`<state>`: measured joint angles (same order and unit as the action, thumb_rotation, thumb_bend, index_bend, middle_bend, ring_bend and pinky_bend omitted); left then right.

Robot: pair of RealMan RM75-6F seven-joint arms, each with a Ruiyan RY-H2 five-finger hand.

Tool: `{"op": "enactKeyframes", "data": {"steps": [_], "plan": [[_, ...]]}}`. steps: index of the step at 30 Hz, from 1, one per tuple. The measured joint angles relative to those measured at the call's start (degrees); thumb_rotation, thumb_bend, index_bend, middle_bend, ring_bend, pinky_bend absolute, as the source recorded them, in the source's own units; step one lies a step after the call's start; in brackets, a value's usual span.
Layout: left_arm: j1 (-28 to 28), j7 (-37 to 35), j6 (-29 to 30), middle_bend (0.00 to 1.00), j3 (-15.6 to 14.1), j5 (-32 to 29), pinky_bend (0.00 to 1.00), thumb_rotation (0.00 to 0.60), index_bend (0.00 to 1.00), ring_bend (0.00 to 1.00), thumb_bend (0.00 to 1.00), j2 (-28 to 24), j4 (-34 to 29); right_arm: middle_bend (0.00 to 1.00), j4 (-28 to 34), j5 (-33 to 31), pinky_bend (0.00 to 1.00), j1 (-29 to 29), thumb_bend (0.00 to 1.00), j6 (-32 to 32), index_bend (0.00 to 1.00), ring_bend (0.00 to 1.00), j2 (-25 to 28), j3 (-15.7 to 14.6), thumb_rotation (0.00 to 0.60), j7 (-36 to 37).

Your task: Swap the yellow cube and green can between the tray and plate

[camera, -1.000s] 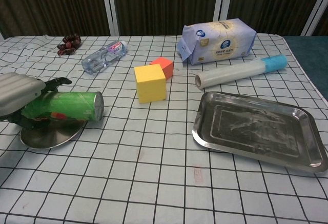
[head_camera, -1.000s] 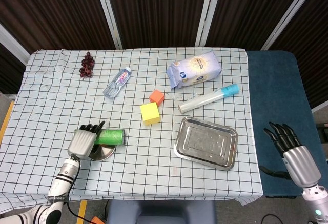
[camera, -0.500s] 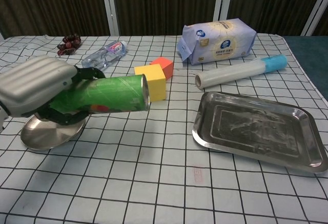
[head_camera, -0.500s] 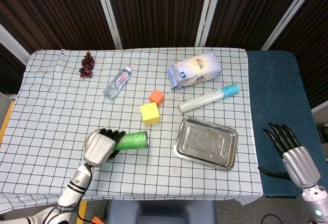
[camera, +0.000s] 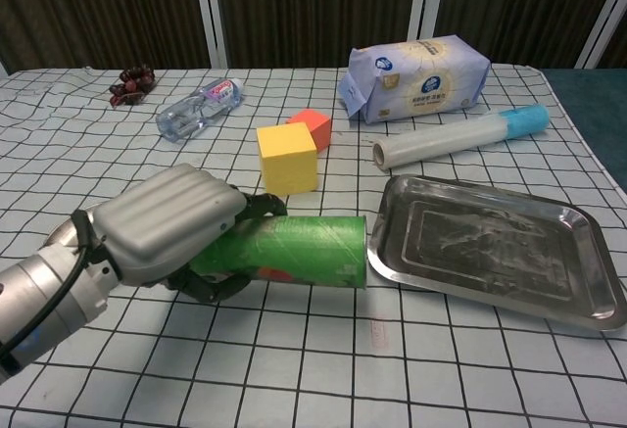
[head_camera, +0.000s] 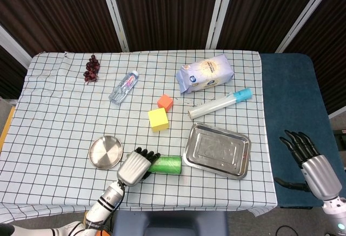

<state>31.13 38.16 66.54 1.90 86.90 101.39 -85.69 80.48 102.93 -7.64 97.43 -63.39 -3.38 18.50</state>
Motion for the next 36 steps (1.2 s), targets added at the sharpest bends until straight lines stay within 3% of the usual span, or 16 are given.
{"op": "enactKeyframes", "data": {"steps": [4, 9, 13, 23, 28, 36], "plan": [[0.3, 0.7, -1.5, 0.32, -0.3, -0.9, 0.47, 0.600, 0.20, 0.33, 0.45, 0.2, 0.4, 0.00, -0.2, 0.1, 0.00, 0.2, 0.05, 0.4, 0.00, 0.00, 0.1, 0.2, 0.600, 0.6], [0.5, -0.2, -3.3, 0.14, -0.4, -3.0, 0.34, 0.600, 0.02, 0.14, 0.42, -0.4, -0.3, 0.00, -0.2, 0.1, 0.00, 0.2, 0.05, 0.2, 0.00, 0.00, 0.1, 0.4, 0.600, 0.8], [0.4, 0.1, -3.8, 0.01, -0.3, -4.4, 0.25, 0.600, 0.00, 0.02, 0.41, -1.0, -1.9, 0.00, -0.1, -0.1, 0.00, 0.2, 0.05, -0.1, 0.00, 0.00, 0.0, 0.5, 0.600, 0.4], [0.7, 0.4, -2.2, 0.00, -0.3, -2.1, 0.16, 0.600, 0.00, 0.00, 0.40, -4.0, -6.6, 0.00, -0.1, 0.0, 0.00, 0.2, 0.05, -0.7, 0.00, 0.00, -0.1, 0.7, 0.600, -0.2], [1.3, 1.0, -0.4, 0.00, 2.4, -1.6, 0.16, 0.600, 0.00, 0.00, 0.40, -6.3, -9.4, 0.00, -0.1, 0.4, 0.00, 0.1, 0.05, -1.2, 0.00, 0.00, 0.0, 0.5, 0.600, -0.4], [4.0, 3.4, -2.2, 0.00, 6.4, -4.1, 0.16, 0.600, 0.00, 0.00, 0.40, -6.1, -8.4, 0.00, 0.2, 0.9, 0.00, -0.1, 0.05, -1.9, 0.00, 0.00, 0.1, 0.0, 0.600, -0.5]]}}
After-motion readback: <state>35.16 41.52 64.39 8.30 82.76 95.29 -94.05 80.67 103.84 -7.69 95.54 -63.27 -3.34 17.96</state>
